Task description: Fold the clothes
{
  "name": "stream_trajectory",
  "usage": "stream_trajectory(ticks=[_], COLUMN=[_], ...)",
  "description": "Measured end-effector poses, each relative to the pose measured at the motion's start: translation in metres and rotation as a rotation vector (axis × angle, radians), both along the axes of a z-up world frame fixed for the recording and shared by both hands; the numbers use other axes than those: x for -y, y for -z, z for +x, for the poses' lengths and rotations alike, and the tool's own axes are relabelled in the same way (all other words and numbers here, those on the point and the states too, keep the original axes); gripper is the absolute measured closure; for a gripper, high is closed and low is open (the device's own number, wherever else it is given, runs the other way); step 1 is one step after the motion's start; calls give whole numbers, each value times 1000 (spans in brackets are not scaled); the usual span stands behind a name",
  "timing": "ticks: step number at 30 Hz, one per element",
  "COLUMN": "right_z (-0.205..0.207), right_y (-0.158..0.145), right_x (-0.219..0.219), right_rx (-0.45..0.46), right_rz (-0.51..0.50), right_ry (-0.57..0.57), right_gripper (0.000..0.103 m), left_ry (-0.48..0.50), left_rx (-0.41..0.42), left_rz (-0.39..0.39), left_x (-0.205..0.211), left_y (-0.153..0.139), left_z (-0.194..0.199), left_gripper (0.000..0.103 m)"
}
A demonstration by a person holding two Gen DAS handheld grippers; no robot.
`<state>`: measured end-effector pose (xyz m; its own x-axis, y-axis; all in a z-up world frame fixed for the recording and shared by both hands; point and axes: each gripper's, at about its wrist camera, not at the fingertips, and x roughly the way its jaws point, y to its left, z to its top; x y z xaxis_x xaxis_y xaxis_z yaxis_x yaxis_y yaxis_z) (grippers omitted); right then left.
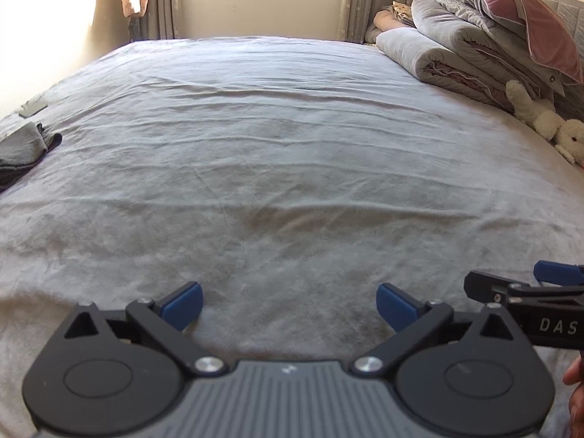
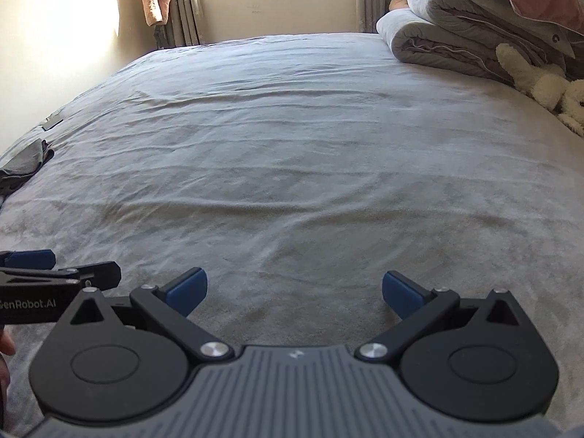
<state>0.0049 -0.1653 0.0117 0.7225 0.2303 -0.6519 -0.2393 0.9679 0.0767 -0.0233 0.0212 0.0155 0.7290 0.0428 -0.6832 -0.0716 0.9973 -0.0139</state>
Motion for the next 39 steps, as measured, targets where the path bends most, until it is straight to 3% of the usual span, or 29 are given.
stream_trajectory(ticks=[5,39], right_z=[1,14], right_y=[11,19], right_x=[-9,-17], right_rx=[50,74], right_rz=[-37,-71], right_ry=[12,58], right_gripper=[0,0], left_ry=[-15,-32], left_rx=[44,68], left_rz=[11,43], left_x=[-1,3], left_y=[10,17], left_z=[2,7], left_gripper=[0,0])
